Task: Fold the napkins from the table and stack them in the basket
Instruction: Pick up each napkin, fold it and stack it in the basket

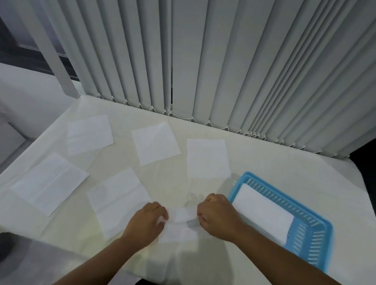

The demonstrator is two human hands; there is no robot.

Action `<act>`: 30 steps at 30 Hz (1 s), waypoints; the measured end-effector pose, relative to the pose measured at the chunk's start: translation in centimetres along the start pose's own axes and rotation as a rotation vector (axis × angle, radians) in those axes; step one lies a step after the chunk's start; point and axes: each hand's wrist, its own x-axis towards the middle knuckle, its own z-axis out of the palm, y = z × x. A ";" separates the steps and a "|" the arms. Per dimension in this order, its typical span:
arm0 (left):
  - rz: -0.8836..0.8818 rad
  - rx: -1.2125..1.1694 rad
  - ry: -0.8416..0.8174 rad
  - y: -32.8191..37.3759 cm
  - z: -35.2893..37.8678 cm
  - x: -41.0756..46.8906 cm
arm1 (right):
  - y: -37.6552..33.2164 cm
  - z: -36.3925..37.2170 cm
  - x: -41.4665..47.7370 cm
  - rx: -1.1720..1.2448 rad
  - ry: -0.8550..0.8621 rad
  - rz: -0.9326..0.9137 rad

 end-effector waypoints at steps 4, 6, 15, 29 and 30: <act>0.035 0.071 -0.027 -1.0 1.9 -2.4 | -0.4 1.4 -1.6 -0.057 -0.062 -0.064; 0.019 0.063 -0.011 -1.0 1.8 -2.7 | -0.6 2.0 -2.0 -0.049 -0.079 -0.061; 0.041 0.241 -0.110 2.9 3.1 -0.7 | -2.8 5.5 -2.1 0.025 -0.129 0.119; -0.020 0.476 -0.256 1.3 5.2 -0.7 | -2.0 8.5 -4.0 0.069 -0.248 0.333; -0.017 0.457 -0.251 1.9 4.7 -0.6 | -1.7 8.9 -4.1 0.084 -0.278 0.335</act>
